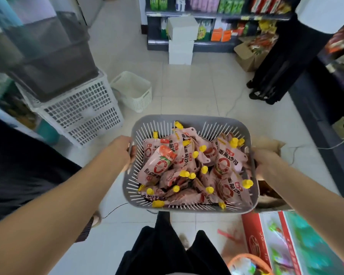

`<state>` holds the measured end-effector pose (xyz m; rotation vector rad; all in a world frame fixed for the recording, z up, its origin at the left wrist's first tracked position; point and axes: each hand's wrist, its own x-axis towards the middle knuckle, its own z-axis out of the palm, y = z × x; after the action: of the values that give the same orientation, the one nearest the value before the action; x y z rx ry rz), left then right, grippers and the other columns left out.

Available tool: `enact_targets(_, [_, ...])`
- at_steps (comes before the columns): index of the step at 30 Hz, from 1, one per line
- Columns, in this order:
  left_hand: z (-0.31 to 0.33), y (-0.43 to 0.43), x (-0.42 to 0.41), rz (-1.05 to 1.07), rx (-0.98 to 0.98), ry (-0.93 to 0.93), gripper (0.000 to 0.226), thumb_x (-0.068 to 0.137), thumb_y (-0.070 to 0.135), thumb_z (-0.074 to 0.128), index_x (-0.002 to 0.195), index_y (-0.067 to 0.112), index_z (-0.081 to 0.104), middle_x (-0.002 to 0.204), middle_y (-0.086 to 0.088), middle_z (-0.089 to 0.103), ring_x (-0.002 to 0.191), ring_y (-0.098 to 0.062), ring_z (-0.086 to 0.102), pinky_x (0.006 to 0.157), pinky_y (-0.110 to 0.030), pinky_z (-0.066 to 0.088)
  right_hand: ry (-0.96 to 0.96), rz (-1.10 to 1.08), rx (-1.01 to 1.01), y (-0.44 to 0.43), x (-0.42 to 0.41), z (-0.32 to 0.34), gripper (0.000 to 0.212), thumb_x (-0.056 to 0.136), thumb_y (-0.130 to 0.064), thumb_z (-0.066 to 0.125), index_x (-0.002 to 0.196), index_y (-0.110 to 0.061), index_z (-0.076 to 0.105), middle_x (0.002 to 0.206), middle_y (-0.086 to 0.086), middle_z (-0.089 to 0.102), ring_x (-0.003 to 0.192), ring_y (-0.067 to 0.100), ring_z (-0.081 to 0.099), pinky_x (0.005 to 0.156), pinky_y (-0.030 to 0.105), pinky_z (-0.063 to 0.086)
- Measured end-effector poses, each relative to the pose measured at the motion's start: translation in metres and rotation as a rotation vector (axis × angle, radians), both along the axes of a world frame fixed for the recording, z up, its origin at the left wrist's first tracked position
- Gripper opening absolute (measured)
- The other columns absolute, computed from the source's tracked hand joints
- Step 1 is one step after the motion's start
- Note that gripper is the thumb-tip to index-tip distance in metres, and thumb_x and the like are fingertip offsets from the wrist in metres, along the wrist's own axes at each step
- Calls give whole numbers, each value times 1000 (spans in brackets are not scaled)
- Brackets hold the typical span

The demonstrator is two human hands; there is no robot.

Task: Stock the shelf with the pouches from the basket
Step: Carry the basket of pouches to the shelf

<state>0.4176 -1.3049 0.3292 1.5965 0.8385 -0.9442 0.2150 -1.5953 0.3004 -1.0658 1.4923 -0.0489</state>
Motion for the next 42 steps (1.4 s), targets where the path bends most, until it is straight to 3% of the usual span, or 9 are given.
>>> enact_targets(4, [9, -34, 47, 9, -7, -16, 12, 88, 28, 52, 81, 19, 52, 62, 4, 47, 47, -10, 38, 46, -21, 34, 17, 0, -29, -29, 44, 1, 39, 97, -29, 38, 59, -19, 44, 30, -3, 48, 23, 13, 41, 41, 15, 29])
enact_targets(9, [16, -75, 101, 17, 47, -26, 22, 88, 23, 52, 68, 18, 49, 63, 4, 46, 48, -10, 38, 34, -16, 33, 78, 48, 16, -63, 97, -1, 34, 94, -22, 37, 60, -19, 42, 27, -4, 47, 19, 11, 39, 43, 22, 27])
enact_targets(14, [14, -122, 152, 48, 99, -1, 5, 88, 26, 55, 87, 21, 56, 74, 7, 53, 47, -9, 40, 33, -17, 33, 93, 77, 49, -108, 152, -7, 39, 96, -21, 34, 59, -18, 45, 27, -3, 48, 24, 14, 42, 49, 25, 27])
enact_targets(21, [14, -191, 213, 81, 79, -10, 31, 92, 28, 49, 63, 17, 48, 61, 4, 47, 49, -11, 38, 47, -21, 32, 30, 85, 51, -188, 233, -6, 40, 96, -21, 32, 59, -18, 46, 28, -2, 48, 25, 13, 41, 50, 24, 29])
enact_targets(26, [13, -233, 266, 138, 40, -9, 30, 89, 25, 49, 60, 18, 47, 58, 4, 46, 26, -10, 39, 37, -10, 34, 1, 68, 27, -236, 294, 9, 38, 97, -19, 32, 60, -18, 45, 27, -3, 45, 34, 15, 40, 48, 21, 27])
enact_targets(29, [8, -261, 313, 175, 37, -12, 25, 89, 23, 49, 64, 20, 49, 59, 7, 50, 38, -7, 41, 38, -10, 34, 9, 55, 30, -263, 335, 10, 39, 96, -18, 32, 60, -18, 45, 28, -4, 46, 35, 14, 40, 47, 21, 27])
enact_targets(33, [-7, -302, 388, 160, 19, 5, 31, 89, 23, 49, 59, 15, 47, 36, 2, 49, 16, -11, 37, 30, -14, 41, 43, 37, 43, -299, 393, 5, 39, 97, -17, 30, 60, -16, 43, 27, -1, 46, 29, 15, 42, 46, 19, 25])
enact_targets(39, [-27, -367, 514, 141, 7, 14, 18, 88, 22, 54, 73, 14, 57, 64, 3, 58, 51, -8, 51, 62, -15, 48, 42, -42, 61, -354, 495, -15, 34, 95, -20, 34, 65, -15, 48, 30, 0, 50, 22, 14, 41, 37, 11, 33])
enact_targets(42, [-23, -401, 569, 102, -28, -25, 19, 90, 20, 51, 72, 17, 54, 62, 4, 55, 46, -7, 48, 46, -16, 43, 22, -85, 84, -380, 543, -16, 35, 98, -27, 35, 70, -15, 52, 32, -1, 53, 24, 13, 45, 41, 14, 35])
